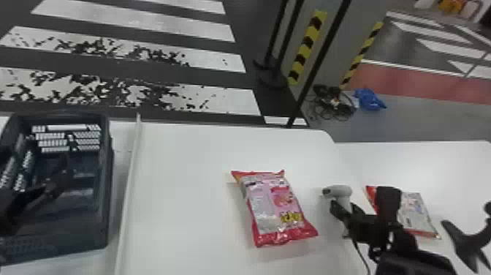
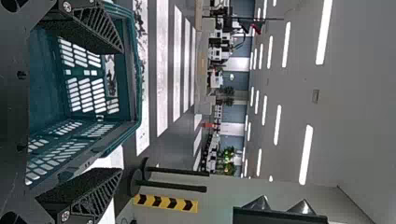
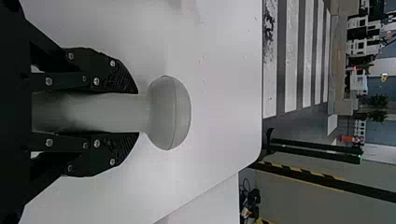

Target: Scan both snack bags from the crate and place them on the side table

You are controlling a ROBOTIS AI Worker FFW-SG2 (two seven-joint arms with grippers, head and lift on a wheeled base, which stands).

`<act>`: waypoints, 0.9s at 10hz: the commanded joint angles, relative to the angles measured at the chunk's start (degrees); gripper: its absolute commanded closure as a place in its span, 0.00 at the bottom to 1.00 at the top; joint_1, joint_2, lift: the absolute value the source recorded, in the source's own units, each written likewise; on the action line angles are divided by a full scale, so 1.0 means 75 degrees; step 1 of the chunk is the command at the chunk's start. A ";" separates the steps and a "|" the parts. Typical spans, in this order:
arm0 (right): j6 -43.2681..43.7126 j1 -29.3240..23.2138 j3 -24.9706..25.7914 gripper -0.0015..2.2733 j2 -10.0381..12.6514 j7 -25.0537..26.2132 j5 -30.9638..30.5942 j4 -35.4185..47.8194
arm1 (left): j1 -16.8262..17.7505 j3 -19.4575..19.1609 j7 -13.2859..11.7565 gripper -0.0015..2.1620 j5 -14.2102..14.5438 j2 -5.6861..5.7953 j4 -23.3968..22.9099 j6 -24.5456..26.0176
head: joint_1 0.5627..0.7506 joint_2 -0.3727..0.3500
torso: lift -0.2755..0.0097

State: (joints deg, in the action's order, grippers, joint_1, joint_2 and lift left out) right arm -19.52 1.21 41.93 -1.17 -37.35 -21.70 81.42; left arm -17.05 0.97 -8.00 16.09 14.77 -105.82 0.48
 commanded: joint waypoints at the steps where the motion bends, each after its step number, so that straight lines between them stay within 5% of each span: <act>1: 0.0007 0.0002 0.0011 0.99 -0.0020 0.0000 -0.0001 -0.0052 | 0.0000 0.0011 0.0000 0.05 -0.0001 -0.0001 0.0000 -0.0022 | 0.70 0.08 | 0.62; 5: 0.0007 0.0037 0.0070 0.98 -0.0031 0.0070 0.0011 -0.0134 | 0.0000 0.0011 0.0000 0.05 -0.0001 -0.0001 0.0000 0.0001 | 0.70 0.08 | 0.62; 6: -0.0017 0.0037 0.0105 0.88 -0.0008 0.0058 0.0058 -0.0134 | -0.0012 0.0011 0.0000 0.05 -0.0001 -0.0001 -0.0012 0.0001 | 0.70 0.08 | 0.62; 8: -0.0017 0.0026 0.0199 0.21 0.0039 0.0082 0.0093 -0.0087 | -0.0023 0.0011 0.0000 0.05 -0.0012 -0.0013 -0.0012 0.0001 | 0.70 0.07 | 0.62; 9: -0.0017 -0.0010 0.0199 0.02 0.0062 0.0094 0.0116 -0.0028 | -0.0023 0.0000 0.0000 0.05 -0.0024 -0.0013 -0.0012 0.0001 | 0.70 0.07 | 0.62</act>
State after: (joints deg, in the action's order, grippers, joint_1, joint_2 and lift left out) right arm -19.62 1.29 43.44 -0.77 -36.68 -20.93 81.00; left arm -17.22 1.05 -8.00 15.97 14.68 -105.91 0.47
